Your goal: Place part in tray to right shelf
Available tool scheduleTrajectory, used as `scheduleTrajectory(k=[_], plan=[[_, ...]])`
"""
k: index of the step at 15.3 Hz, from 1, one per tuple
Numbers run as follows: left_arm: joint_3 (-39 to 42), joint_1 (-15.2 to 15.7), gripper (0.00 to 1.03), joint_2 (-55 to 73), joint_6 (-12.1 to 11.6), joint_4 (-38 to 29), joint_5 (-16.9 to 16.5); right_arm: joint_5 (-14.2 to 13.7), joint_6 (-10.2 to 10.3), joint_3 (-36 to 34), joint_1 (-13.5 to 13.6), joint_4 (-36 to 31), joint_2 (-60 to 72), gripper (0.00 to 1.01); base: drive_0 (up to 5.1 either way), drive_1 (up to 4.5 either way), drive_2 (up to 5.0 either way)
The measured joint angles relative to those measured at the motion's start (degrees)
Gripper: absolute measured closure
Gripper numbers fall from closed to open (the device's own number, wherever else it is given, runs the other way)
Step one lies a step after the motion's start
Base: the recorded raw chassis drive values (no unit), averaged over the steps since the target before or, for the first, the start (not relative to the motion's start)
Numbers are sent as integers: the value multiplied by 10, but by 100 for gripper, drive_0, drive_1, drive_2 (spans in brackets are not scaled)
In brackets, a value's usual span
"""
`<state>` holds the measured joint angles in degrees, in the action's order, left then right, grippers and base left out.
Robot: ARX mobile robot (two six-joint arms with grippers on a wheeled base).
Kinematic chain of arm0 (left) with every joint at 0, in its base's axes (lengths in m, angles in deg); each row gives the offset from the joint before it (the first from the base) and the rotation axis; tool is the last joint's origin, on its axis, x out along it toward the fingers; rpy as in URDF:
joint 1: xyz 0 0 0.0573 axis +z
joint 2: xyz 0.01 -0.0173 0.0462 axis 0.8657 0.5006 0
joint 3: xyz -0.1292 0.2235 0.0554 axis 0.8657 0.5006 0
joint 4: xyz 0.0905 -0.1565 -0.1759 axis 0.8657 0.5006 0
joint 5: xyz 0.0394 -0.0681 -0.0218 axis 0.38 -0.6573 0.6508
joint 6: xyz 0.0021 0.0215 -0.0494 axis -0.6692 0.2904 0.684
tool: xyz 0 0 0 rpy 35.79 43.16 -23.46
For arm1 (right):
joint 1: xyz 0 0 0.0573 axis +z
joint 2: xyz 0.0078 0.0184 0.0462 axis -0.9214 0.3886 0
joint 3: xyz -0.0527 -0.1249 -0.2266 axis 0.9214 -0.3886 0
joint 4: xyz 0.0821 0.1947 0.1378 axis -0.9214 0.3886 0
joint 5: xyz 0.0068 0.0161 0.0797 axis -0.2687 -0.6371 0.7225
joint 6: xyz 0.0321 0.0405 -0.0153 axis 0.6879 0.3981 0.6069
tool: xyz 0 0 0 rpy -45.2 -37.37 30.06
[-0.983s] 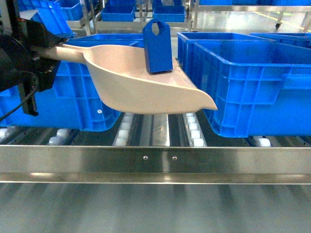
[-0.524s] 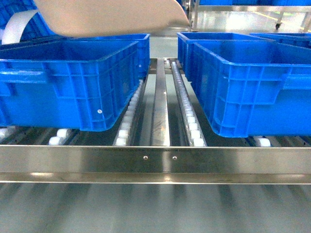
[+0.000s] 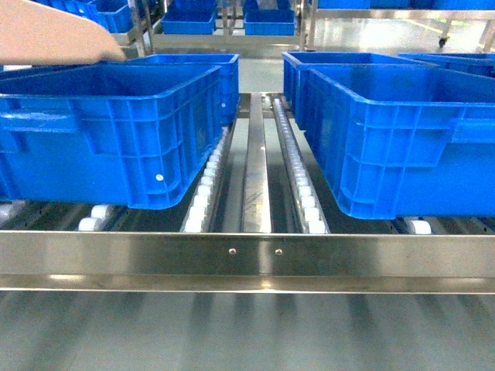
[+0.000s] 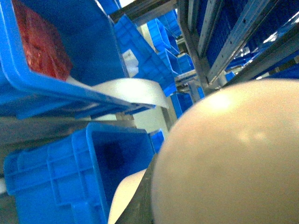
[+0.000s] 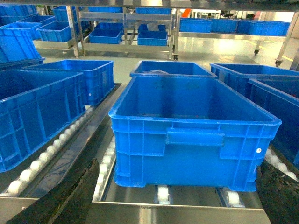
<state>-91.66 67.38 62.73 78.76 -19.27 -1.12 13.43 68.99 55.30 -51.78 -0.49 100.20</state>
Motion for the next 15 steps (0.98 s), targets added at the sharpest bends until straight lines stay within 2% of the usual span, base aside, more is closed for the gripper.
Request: scheduleTrajectory(k=[1, 3, 5, 8, 9, 12, 15], plan=[[-31, 6, 89, 10, -31, 5, 17, 0, 0, 0, 0, 0, 0, 3, 0, 0, 0], [-75, 5, 89, 23, -69, 7, 31, 0, 0, 0, 0, 0, 0, 3, 0, 0, 0], [-77, 2, 89, 23, -104, 4, 42, 0, 0, 0, 0, 0, 0, 3, 0, 0, 0], [-79, 17, 89, 23, -131, -3, 30, 0, 0, 0, 0, 0, 0, 3, 0, 0, 0], [-80, 20, 89, 25, -144, -6, 42, 0, 0, 0, 0, 0, 0, 3, 0, 0, 0], [-87, 32, 89, 28, -205, -27, 52, 0, 0, 0, 0, 0, 0, 3, 0, 0, 0], [-103, 33, 89, 45, -228, -36, 34, 0, 0, 0, 0, 0, 0, 3, 0, 0, 0]])
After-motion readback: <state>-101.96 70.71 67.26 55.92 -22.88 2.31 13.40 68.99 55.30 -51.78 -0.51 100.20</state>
